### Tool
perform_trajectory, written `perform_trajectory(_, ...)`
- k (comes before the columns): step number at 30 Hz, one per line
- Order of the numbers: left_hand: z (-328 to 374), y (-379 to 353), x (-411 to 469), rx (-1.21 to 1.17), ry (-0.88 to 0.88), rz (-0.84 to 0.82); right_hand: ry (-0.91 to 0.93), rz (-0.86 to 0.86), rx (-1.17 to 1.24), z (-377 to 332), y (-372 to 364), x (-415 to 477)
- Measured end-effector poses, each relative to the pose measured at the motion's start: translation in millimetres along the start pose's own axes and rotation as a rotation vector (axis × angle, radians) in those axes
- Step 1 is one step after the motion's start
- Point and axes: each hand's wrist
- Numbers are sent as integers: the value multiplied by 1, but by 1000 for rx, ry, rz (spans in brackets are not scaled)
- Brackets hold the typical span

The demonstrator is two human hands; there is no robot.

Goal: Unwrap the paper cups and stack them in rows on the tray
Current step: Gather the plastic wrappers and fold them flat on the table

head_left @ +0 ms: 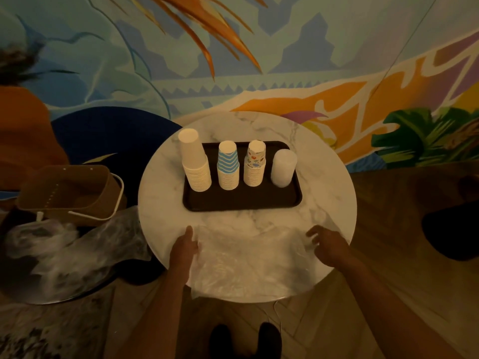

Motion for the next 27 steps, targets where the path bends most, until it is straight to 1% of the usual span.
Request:
perform_trajectory(1,3,-1,-1,-22,8,-13,-3,76,52,0,-1,7)
perform_trajectory(2,4,-3,0,56,-17,-35,34,112,70,-2,-2,12)
perform_trajectory(4,5,-8,-5,241,-109,-37,149,98,86,-11,-9,21)
perform_trajectory(5,4,-11,-7,291,-155,-38,195,68,86,-17,-14,27)
perform_trajectory(6,3,-12,-9,314,-187,-50,216,42,101,-23,-19,32)
perform_trajectory(8,3,-16,-11,342,-231,-44,190,16,222,-35,-28,40)
perform_trajectory(9,4,-19,-11,357,-260,-26,198,34,276,-42,-33,41)
perform_trajectory(11,10,-25,-12,371,-316,21,281,115,342,-52,-46,45)
perform_trajectory(13,12,-29,-13,381,-359,46,311,123,346,-58,-50,45)
perform_trajectory(15,8,-28,-11,327,-325,100,235,103,328,-61,-45,48)
perform_trajectory(18,2,-20,-7,237,-292,238,12,134,477,-57,-31,54)
perform_trajectory(20,6,-19,-9,268,-306,262,-94,139,560,-49,-23,58)
perform_trajectory(22,10,-21,-9,296,-334,276,-144,123,602,-43,-21,65)
perform_trajectory(24,16,-24,-9,312,-349,315,-183,172,642,-43,-21,71)
perform_trajectory(25,21,-26,-10,309,-341,326,-209,203,677,-44,-19,71)
perform_trajectory(27,32,-29,-12,208,-263,315,-296,271,763,-50,-14,69)
Point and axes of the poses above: each hand's wrist, its own x-axis towards the middle knuckle, its own y-axis out of the back of the hand, z = x × y, and after that the axes turned 4 degrees about -y, right-handed
